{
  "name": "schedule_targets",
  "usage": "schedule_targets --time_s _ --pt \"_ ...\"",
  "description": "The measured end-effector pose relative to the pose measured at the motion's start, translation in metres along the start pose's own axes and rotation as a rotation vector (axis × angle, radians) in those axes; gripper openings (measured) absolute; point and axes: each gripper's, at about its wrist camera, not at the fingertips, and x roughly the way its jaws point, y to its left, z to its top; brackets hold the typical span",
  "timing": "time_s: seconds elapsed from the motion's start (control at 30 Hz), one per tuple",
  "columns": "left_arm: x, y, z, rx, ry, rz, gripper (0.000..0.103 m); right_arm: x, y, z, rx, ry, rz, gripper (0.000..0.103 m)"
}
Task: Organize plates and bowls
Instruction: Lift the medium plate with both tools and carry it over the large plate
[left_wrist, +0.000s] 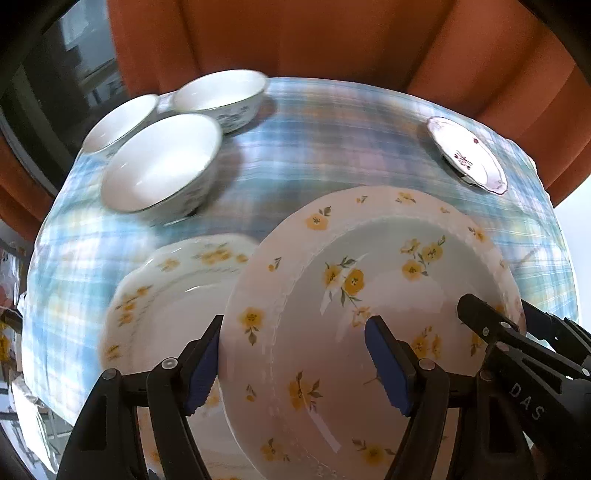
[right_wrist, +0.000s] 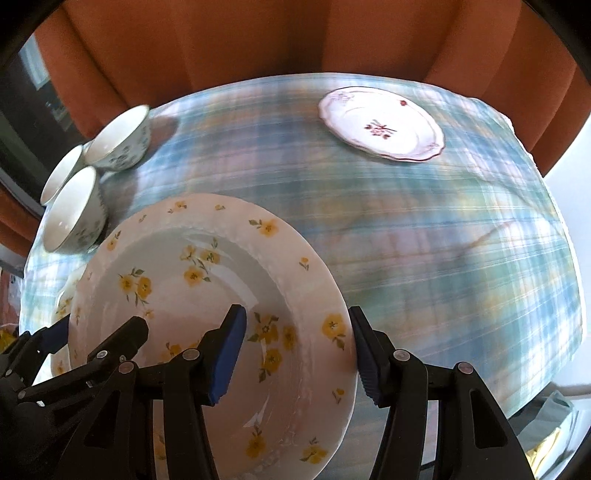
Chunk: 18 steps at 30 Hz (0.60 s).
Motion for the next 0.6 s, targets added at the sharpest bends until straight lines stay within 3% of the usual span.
schedule_targets --time_s 0.27,0.6 --pt "0.000 0.053 -0.021 -0.069 0.028 0.009 0.075 0.004 0.053 -0.015 -0.042 0.031 0.019 0.060" --pt "0.014 0.089 -0.038 -0.116 0.069 0.021 0.075 0.016 0.097 -0.019 -0.117 0.058 0.015 0.060"
